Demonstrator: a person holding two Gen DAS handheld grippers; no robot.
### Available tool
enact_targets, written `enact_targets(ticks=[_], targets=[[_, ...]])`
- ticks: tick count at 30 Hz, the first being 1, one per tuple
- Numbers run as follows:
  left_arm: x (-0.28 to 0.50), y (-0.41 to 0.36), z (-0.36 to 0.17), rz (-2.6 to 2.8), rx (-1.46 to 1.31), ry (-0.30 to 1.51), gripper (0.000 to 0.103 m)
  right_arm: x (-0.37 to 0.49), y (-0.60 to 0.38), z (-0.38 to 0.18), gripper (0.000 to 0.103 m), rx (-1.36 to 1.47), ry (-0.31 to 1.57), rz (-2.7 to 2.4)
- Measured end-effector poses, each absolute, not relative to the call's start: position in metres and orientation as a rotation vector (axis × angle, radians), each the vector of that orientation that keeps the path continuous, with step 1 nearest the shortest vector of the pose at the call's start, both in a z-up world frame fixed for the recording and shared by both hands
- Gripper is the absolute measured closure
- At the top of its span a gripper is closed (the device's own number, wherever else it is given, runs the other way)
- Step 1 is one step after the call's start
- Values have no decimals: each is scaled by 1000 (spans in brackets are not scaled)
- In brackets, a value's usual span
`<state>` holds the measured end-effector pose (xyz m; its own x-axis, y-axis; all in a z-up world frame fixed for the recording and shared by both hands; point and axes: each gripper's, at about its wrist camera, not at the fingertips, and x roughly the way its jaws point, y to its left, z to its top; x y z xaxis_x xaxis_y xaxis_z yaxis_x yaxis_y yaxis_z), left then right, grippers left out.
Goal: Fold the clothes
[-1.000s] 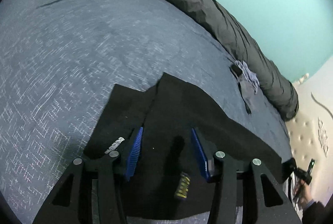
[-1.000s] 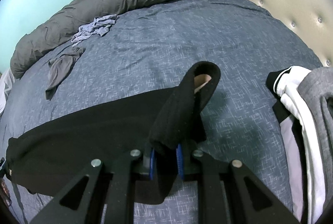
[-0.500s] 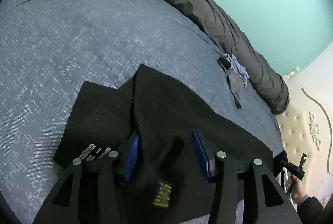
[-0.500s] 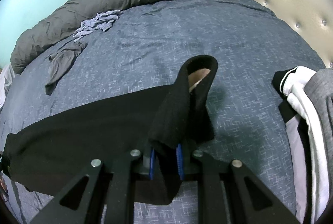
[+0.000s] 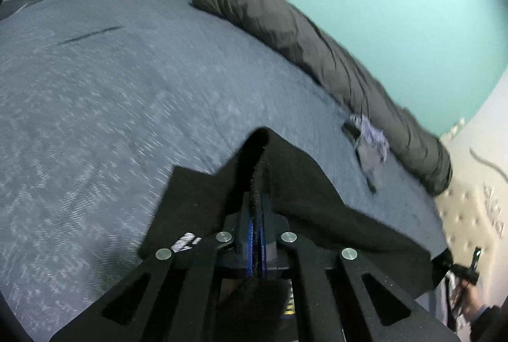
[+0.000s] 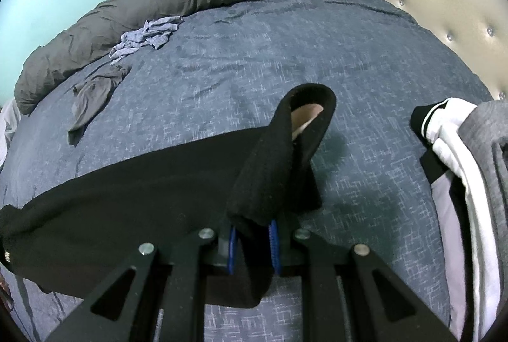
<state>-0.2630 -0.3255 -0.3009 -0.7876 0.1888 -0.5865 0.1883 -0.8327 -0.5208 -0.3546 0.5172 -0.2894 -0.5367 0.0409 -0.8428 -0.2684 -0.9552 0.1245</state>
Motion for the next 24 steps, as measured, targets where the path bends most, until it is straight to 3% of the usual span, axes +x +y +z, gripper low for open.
enact_targets(ticks=[9, 16, 20, 22, 24], targets=[[-230, -379, -308, 2871, -968, -1126, 101, -363, 502, -264, 87, -1365, 328, 2645], [-246, -365, -322, 2848, -1140, -1024, 100, -375, 491, -253, 87, -1374, 245, 2647], [-247, -361, -325, 2862, -1172, -985, 98, -370, 507, -260, 87, -1318, 308, 2609], [-247, -363, -329, 2855, -1179, -1017, 98, -369, 517, -266, 84, -1306, 358, 2595], [-248, -363, -333, 2855, -1194, -1030, 97, -368, 522, -273, 74, -1310, 374, 2578]])
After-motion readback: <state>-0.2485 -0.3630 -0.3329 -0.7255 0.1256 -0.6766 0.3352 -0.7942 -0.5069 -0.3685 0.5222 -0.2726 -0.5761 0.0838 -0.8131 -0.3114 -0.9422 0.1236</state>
